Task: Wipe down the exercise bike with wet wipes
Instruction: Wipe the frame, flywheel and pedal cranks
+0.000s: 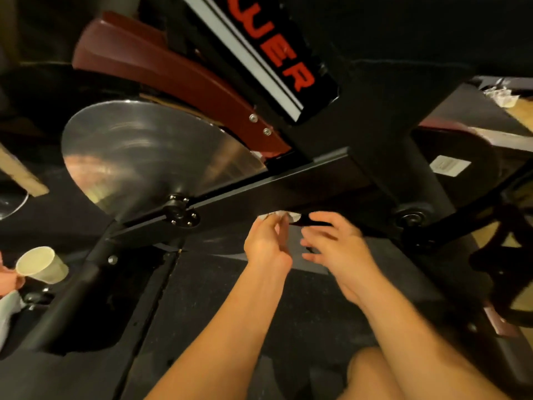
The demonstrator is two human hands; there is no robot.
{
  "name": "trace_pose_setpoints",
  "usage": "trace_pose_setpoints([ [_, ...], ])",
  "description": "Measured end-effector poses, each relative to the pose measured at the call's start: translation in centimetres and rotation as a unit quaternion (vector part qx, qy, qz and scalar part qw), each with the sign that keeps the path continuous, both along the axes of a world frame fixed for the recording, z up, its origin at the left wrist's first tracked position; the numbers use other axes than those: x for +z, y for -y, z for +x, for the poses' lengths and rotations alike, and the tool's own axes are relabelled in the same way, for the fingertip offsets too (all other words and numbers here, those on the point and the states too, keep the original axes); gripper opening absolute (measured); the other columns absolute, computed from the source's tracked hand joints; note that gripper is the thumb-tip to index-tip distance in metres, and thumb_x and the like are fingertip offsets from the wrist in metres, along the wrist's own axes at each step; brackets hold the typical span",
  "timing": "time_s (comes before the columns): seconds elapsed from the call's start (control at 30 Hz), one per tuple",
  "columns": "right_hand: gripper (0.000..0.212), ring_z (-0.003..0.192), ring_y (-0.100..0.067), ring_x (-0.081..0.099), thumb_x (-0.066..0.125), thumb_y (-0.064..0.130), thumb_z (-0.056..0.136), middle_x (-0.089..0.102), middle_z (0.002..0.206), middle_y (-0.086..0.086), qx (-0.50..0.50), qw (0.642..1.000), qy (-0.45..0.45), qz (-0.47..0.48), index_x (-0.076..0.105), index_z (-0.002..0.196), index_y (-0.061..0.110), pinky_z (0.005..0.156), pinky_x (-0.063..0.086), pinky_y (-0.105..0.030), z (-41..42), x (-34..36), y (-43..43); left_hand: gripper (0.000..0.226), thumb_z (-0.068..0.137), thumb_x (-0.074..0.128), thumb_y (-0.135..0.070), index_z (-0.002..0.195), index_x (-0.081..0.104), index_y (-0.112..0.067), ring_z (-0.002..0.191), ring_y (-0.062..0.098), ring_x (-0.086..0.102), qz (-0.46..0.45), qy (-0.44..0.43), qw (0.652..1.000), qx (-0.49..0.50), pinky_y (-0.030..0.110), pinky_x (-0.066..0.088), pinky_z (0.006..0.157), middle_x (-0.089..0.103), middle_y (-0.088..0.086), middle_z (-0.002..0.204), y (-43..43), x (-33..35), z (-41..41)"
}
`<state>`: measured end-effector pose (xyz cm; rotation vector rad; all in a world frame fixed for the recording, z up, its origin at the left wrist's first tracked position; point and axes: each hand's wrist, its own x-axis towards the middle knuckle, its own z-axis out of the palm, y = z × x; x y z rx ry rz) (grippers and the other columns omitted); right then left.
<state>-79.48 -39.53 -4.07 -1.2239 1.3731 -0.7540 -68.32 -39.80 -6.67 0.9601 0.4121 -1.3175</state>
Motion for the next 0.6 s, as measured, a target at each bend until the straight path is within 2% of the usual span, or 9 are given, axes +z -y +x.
trace_pose_setpoints([
  [0.1, 0.026, 0.096, -0.014, 0.067, 0.070, 0.025, 0.087, 0.065, 0.108, 0.002, -0.063, 0.997, 0.039, 0.015, 0.059, 0.110, 0.029, 0.084, 0.058, -0.039, 3.3, -0.3, 0.5, 0.006, 0.086, 0.068, -0.008, 0.082, 0.071, -0.012, 0.068, 0.015, 0.065, -0.001, 0.041, 0.997, -0.068, 0.029, 0.053, 0.065, 0.070, 0.004, 0.076, -0.8, 0.6, -0.2],
  [0.2, 0.029, 0.091, -0.015, 0.063, 0.073, 0.020, 0.084, 0.063, 0.105, 0.000, -0.126, 0.985, 0.097, 0.073, 0.058, 0.108, 0.025, 0.077, 0.056, -0.033, 5.4, -0.5, 0.5, 0.010, 0.090, 0.065, -0.017, 0.092, 0.073, -0.011, 0.081, 0.020, 0.068, 0.002, 0.078, 0.990, -0.114, 0.035, 0.053, 0.069, 0.072, 0.007, 0.086, -1.5, 1.3, 0.5],
  [0.3, 0.032, 0.090, -0.023, 0.064, 0.076, 0.018, 0.080, 0.066, 0.103, -0.008, -0.173, 0.937, 0.212, 0.219, 0.059, 0.107, 0.019, 0.086, 0.055, -0.043, 6.7, -0.5, 0.1, 0.016, 0.095, 0.056, -0.014, 0.093, 0.069, -0.006, 0.082, 0.025, 0.067, 0.000, 0.120, 0.983, -0.140, 0.036, 0.052, 0.068, 0.072, 0.010, 0.082, -2.0, 2.5, 0.9],
  [0.37, 0.029, 0.087, -0.026, 0.066, 0.076, 0.018, 0.080, 0.069, 0.096, -0.011, -0.196, 0.909, 0.254, 0.265, 0.063, 0.105, 0.014, 0.086, 0.056, -0.045, 6.7, 0.1, 0.3, 0.015, 0.098, 0.053, -0.011, 0.089, 0.065, -0.007, 0.082, 0.024, 0.063, 0.018, 0.143, 0.978, -0.150, 0.038, 0.052, 0.077, 0.068, 0.010, 0.083, -1.8, 3.4, 0.4],
  [0.43, 0.026, 0.084, -0.028, 0.068, 0.075, 0.020, 0.080, 0.071, 0.091, -0.013, -0.204, 0.903, 0.258, 0.277, 0.066, 0.103, 0.010, 0.082, 0.057, -0.043, 6.0, 0.5, 0.7, 0.014, 0.099, 0.052, -0.012, 0.090, 0.062, -0.008, 0.084, 0.023, 0.061, 0.024, 0.150, 0.974, -0.169, 0.037, 0.051, 0.086, 0.064, 0.009, 0.089, -1.5, 3.9, -0.4],
  [0.47, 0.023, 0.081, -0.027, 0.068, 0.074, 0.020, 0.082, 0.070, 0.090, -0.013, -0.215, 0.902, 0.253, 0.278, 0.064, 0.100, 0.010, 0.079, 0.057, -0.042, 5.4, 0.4, 0.9, 0.015, 0.100, 0.052, -0.012, 0.090, 0.062, -0.007, 0.086, 0.023, 0.062, 0.024, 0.157, 0.970, -0.185, 0.036, 0.051, 0.085, 0.065, 0.009, 0.089, -1.3, 3.8, -0.7],
  [0.53, 0.014, 0.073, -0.025, 0.064, 0.070, 0.017, 0.085, 0.067, 0.085, -0.012, -0.252, 0.895, 0.252, 0.269, 0.058, 0.091, 0.012, 0.072, 0.054, -0.040, 4.0, 0.2, 1.2, 0.015, 0.097, 0.052, -0.008, 0.096, 0.067, -0.005, 0.099, 0.026, 0.064, 0.005, 0.187, 0.957, -0.220, 0.035, 0.053, 0.084, 0.070, 0.012, 0.094, -1.5, 3.1, -0.9],
  [0.6, 0.011, 0.074, -0.024, 0.067, 0.068, 0.014, 0.086, 0.070, 0.088, -0.013, -0.277, 0.884, 0.276, 0.257, 0.061, 0.094, 0.012, 0.065, 0.054, -0.037, 2.6, 0.3, 1.5, 0.025, 0.094, 0.052, -0.004, 0.107, 0.072, -0.009, 0.109, 0.026, 0.065, -0.023, 0.237, 0.937, -0.255, 0.040, 0.051, 0.096, 0.074, 0.010, 0.105, -2.2, 2.7, -1.1],
])
